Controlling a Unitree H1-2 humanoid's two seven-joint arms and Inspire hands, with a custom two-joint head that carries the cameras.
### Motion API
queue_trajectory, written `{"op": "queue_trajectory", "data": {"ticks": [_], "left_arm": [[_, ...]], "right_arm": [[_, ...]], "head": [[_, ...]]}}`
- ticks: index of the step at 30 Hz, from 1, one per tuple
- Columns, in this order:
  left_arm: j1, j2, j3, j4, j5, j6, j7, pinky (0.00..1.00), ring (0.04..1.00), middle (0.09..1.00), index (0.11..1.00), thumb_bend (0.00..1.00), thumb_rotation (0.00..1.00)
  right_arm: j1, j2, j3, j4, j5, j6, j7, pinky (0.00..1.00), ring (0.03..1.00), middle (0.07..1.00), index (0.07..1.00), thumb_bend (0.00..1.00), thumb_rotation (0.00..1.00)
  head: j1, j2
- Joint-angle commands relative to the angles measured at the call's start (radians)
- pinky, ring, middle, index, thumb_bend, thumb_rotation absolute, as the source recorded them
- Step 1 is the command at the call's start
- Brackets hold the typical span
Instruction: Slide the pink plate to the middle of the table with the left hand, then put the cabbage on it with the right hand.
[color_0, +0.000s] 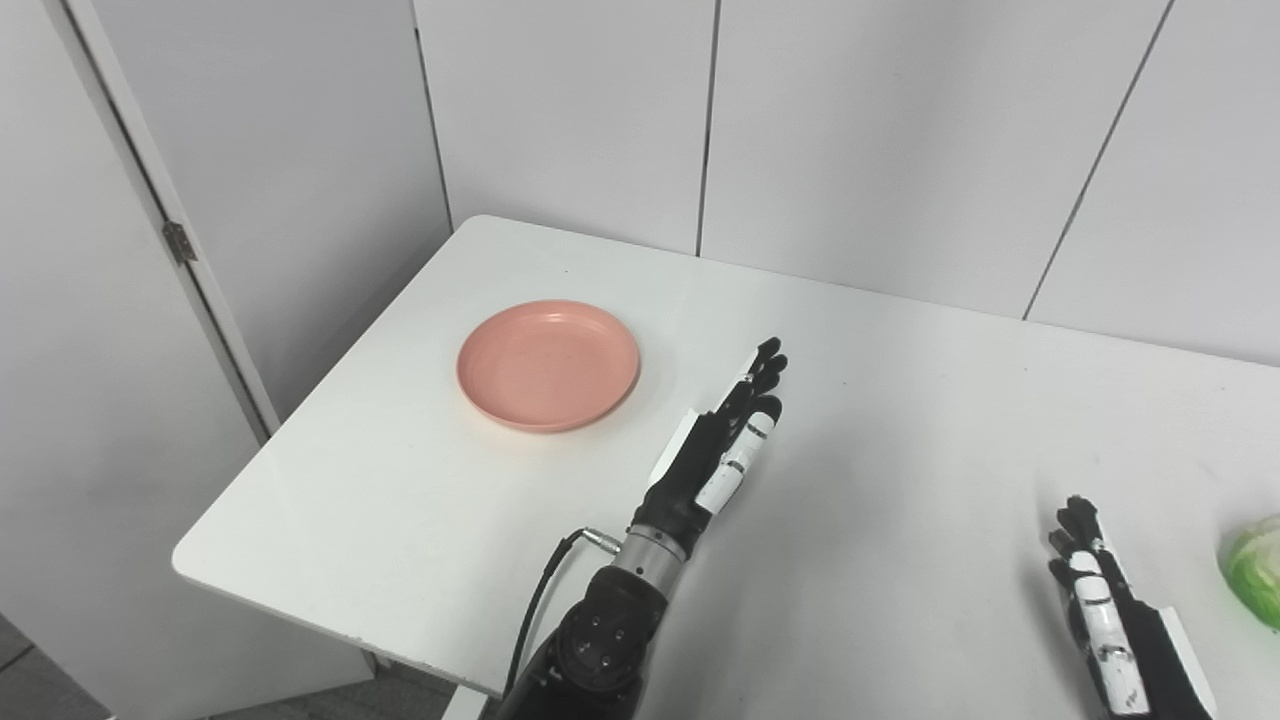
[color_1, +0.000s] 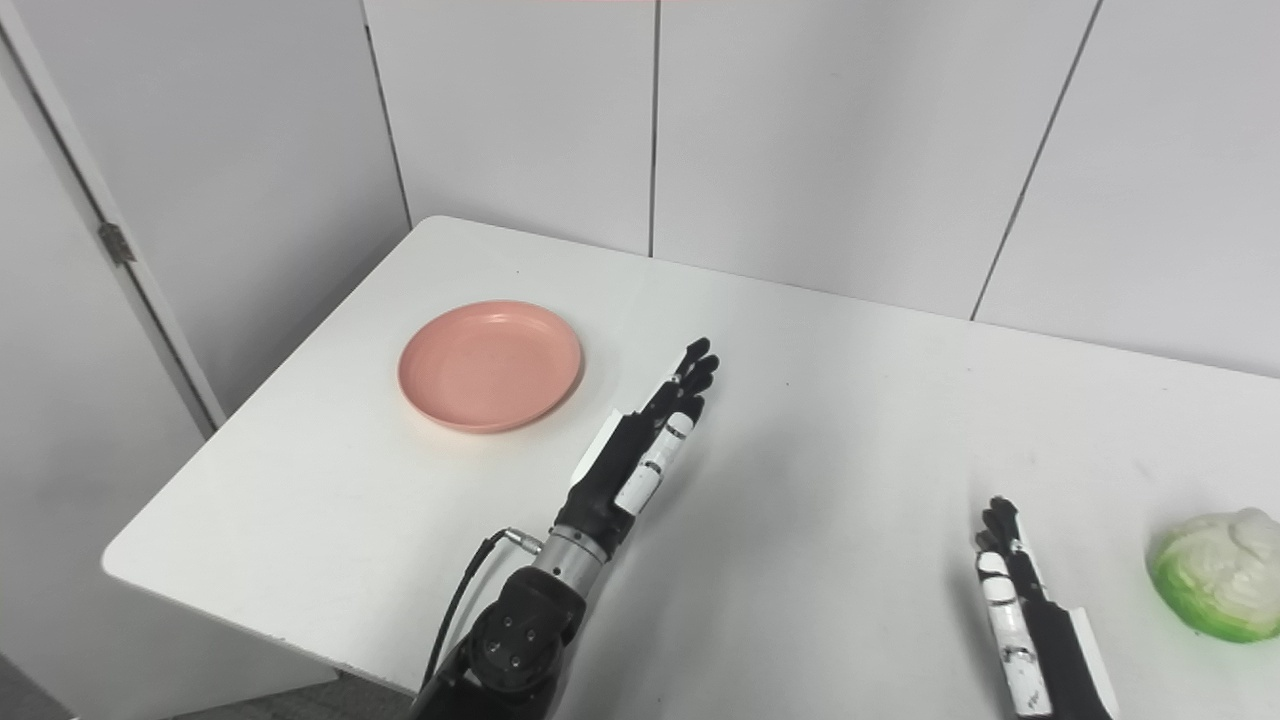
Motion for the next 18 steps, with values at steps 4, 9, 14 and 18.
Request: {"op": "queue_trajectory", "data": {"ticks": [4, 9, 14, 18], "left_arm": [[0.056, 0.027, -0.002, -0.077, -0.025, 0.109, -0.044, 0.96, 0.976, 0.986, 0.971, 0.33, 1.0], [0.046, 0.045, 0.004, -0.186, -0.044, 0.207, -0.071, 0.98, 0.986, 0.989, 0.981, 0.31, 1.0], [0.018, 0.061, 0.02, -0.275, -0.051, 0.211, -0.065, 0.94, 0.959, 0.961, 0.959, 0.32, 1.0], [-0.021, 0.099, 0.043, -0.321, -0.082, 0.202, -0.083, 0.91, 0.949, 0.962, 0.957, 0.39, 1.0]], "right_arm": [[-0.016, 0.008, 0.0, -0.029, 0.0, 0.014, -0.009, 1.0, 1.0, 1.0, 1.0, 0.05, 1.0], [-0.017, 0.011, 0.007, -0.03, -0.004, 0.018, -0.013, 1.0, 1.0, 1.0, 1.0, 0.07, 1.0], [-0.016, 0.018, 0.013, -0.031, -0.016, 0.012, -0.024, 1.0, 1.0, 1.0, 1.0, 0.07, 1.0], [-0.012, 0.023, 0.019, -0.041, -0.036, 0.02, -0.035, 1.0, 1.0, 1.0, 1.0, 0.06, 1.0]], "head": [[0.0, 0.004], [-0.001, 0.006], [-0.003, 0.004], [-0.007, 0.008]]}}
